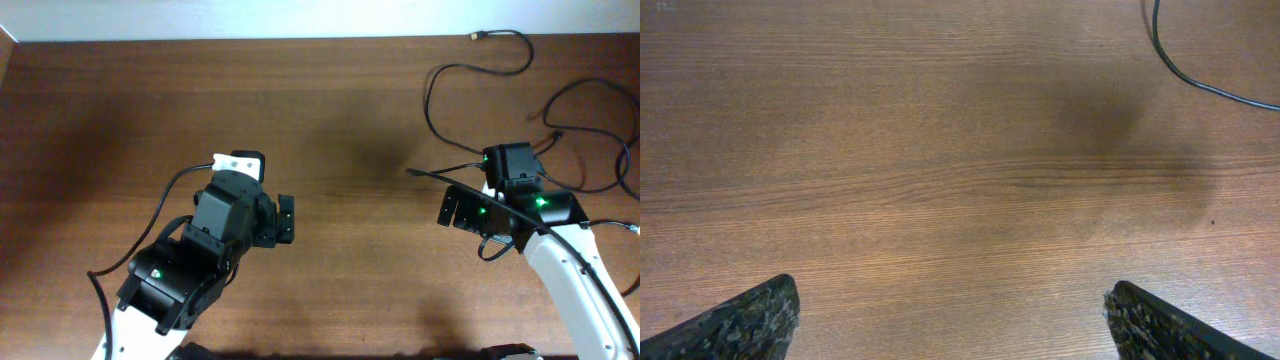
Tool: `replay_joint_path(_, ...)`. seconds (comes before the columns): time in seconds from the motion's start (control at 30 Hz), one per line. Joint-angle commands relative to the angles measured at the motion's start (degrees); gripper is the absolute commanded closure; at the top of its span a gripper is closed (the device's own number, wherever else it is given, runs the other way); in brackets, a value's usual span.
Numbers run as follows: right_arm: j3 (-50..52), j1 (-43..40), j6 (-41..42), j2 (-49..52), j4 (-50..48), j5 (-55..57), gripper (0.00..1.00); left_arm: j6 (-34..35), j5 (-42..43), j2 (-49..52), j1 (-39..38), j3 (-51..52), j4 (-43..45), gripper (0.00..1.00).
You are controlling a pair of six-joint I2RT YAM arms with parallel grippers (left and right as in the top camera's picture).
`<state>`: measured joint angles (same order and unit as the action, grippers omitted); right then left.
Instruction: Untangle cables
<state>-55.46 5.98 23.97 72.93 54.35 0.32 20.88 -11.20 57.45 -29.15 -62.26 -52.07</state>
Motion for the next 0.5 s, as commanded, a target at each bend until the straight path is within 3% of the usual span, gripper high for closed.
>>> replay_joint_path(0.0,0.3,-0.3,0.3,0.2,-0.2,-0.3,0.01,0.9,-0.6,-0.1,0.0,-0.4,0.1,0.01)
replay_joint_path(0.47,0.3,-0.3,0.3,0.2,-0.2,-0.3,0.01,0.9,-0.6,-0.1,0.1,-0.4,0.1,0.01)
